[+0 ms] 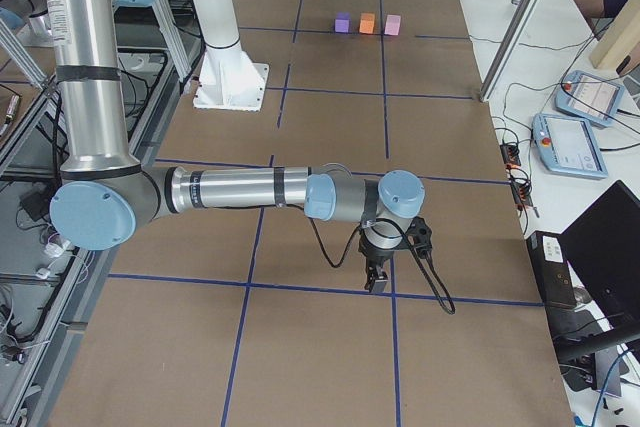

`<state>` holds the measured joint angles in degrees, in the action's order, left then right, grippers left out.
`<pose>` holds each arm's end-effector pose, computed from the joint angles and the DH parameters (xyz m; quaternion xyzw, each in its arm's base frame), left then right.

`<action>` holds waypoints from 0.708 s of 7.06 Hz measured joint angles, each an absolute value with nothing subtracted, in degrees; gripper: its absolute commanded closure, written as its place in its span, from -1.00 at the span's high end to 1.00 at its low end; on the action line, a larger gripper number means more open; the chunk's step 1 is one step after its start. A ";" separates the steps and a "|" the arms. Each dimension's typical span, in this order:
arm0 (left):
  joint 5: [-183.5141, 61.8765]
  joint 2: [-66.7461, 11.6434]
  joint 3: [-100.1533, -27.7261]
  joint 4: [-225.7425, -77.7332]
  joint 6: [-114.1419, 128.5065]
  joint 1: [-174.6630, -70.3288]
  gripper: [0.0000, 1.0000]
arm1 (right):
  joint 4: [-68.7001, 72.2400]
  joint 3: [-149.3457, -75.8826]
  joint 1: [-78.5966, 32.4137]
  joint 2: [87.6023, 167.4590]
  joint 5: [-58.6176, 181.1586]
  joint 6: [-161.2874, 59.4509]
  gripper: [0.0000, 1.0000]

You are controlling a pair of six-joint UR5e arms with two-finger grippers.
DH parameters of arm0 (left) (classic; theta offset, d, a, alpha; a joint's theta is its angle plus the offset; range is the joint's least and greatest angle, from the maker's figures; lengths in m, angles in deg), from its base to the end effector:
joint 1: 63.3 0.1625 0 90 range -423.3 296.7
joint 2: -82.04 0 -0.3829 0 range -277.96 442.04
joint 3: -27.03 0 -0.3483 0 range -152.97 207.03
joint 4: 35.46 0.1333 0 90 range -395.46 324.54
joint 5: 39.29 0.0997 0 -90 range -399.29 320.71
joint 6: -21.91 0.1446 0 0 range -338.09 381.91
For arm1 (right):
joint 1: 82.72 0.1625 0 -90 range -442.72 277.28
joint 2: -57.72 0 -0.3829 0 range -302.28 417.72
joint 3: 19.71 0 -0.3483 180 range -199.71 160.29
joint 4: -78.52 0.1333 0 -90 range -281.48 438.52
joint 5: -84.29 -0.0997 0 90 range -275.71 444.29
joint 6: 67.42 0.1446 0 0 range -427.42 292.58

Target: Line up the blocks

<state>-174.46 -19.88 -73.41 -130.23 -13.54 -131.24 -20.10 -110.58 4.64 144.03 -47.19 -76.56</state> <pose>0.1730 -0.5087 0.4499 0.0103 0.4315 -0.0152 0.9019 0.0161 -0.4649 0.6320 -0.0130 -0.3552 -0.0834 0.9310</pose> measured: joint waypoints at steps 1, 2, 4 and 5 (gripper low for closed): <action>-175.72 -16.83 -73.58 -130.35 -13.34 -134.68 1.00 | -20.10 -110.59 4.64 144.03 -47.19 -76.56 1.00; -176.53 -14.45 -72.84 -130.64 -13.20 -137.29 1.00 | -20.10 -110.59 4.64 144.03 -47.19 -76.56 1.00; -177.02 -10.33 -70.54 -132.30 -8.10 -141.99 1.00 | -20.10 -110.59 4.64 144.03 -47.19 -76.56 1.00; -177.07 -8.09 -69.66 -133.01 -2.67 -144.39 1.00 | -20.10 -110.59 4.64 144.03 -47.19 -76.56 1.00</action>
